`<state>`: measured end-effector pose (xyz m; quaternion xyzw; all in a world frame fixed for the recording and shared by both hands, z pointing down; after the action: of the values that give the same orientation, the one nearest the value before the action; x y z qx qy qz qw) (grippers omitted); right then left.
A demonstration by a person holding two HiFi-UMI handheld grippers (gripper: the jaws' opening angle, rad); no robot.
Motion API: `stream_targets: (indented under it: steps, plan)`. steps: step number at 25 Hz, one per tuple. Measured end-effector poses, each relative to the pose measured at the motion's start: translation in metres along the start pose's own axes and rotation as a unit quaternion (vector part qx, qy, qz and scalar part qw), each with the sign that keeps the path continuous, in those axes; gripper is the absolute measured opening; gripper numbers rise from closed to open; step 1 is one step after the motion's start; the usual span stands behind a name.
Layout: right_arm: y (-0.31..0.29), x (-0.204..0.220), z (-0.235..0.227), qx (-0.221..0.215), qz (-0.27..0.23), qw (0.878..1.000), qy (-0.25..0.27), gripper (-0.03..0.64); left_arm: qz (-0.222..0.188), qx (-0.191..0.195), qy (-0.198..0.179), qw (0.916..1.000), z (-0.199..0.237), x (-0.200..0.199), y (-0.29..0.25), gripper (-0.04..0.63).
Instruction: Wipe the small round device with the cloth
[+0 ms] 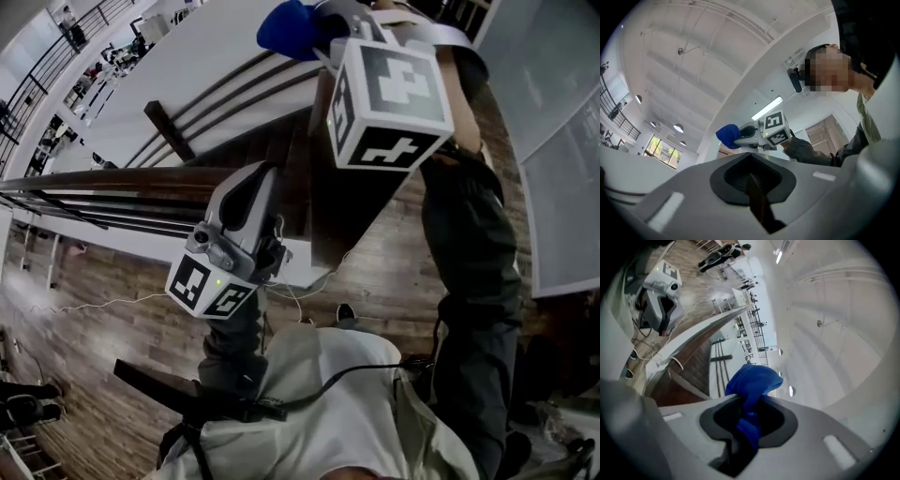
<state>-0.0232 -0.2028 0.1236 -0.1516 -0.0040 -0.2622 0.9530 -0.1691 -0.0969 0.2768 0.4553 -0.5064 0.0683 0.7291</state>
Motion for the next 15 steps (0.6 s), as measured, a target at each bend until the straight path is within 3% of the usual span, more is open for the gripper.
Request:
stream_targets:
  steps: [3,7,10,13,15]
  plan:
    - [-0.003,-0.001,0.01,0.014,0.018,0.999,0.027,0.092,0.004,-0.001,-0.004,1.0,-0.002,0.001,0.002,0.002]
    - [0.015,-0.007,0.013,0.043,-0.011,0.998,0.032,0.092,0.001,-0.009,-0.01,0.9999,-0.002,0.0,0.004,0.002]
    - [0.044,-0.005,0.006,0.11,-0.04,0.993,0.016,0.092,0.002,-0.007,-0.011,0.9999,-0.003,0.0,0.003,0.002]
    - [0.08,0.003,-0.012,0.183,-0.096,0.978,-0.012,0.092,0.001,-0.004,-0.008,1.0,-0.005,-0.002,0.003,0.002]
    - [0.103,0.012,-0.015,0.202,-0.105,0.973,-0.04,0.092,-0.002,-0.002,-0.006,1.0,-0.007,-0.004,0.002,0.002]
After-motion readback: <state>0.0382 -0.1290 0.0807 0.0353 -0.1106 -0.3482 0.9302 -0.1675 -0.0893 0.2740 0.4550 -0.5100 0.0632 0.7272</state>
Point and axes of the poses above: the fingertips, and each gripper's own axes: y backward along the fingers, z to its left, x out of its underside, the point moved 10 cm from there along y, backward along the fingers, and after that the axes turned 8 degrees about -z, right-handed, at the moved point
